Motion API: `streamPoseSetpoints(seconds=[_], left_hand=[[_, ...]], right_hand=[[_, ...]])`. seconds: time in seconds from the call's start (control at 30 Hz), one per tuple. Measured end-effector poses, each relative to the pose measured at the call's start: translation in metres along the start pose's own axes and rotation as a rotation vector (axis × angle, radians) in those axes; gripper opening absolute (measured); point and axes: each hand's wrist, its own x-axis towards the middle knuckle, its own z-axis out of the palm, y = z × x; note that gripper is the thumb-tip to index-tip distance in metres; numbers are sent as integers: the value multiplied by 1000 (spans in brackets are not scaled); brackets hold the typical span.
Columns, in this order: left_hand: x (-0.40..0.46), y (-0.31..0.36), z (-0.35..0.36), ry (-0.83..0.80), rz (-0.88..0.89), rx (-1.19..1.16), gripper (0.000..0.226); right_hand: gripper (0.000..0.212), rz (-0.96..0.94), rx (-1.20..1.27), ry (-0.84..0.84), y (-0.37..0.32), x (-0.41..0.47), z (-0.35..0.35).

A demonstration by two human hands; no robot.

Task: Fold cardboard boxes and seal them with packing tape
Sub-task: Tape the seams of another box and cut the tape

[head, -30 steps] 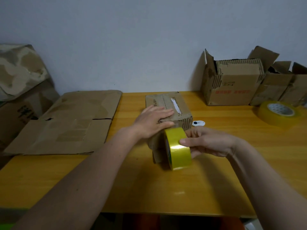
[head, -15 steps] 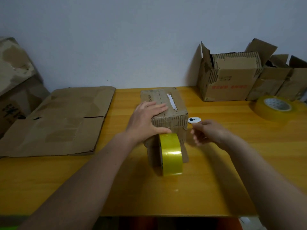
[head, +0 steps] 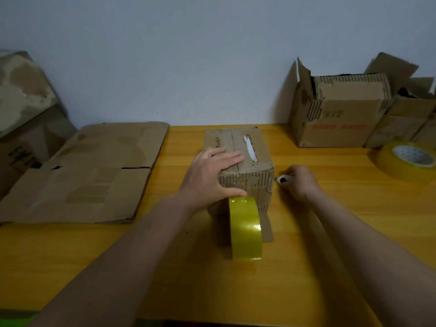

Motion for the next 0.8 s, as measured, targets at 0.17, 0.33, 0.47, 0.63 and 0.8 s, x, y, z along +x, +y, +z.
streamPoseSetpoints(seconds=[0.17,0.33,0.47,0.63,0.8], left_hand=[[-1,4,-5,-2,5,27,87],[-7,17,-6,27,-108,40,92],[-39,44,1,388,-550,-217,86],[-62,62,22,254,-977,-1041,33],[-50,62,19,225,-1035,-1267,13]], right_hand=[[22,-106,372,446,-17,-47,-35],[23,-695,234,283,-66,-104,-39],[23,-646,186,119,-70,-111,-32],[12,-606,268,111,-73,-119,-31],[10,-603,290,146,-74,-123,-33]])
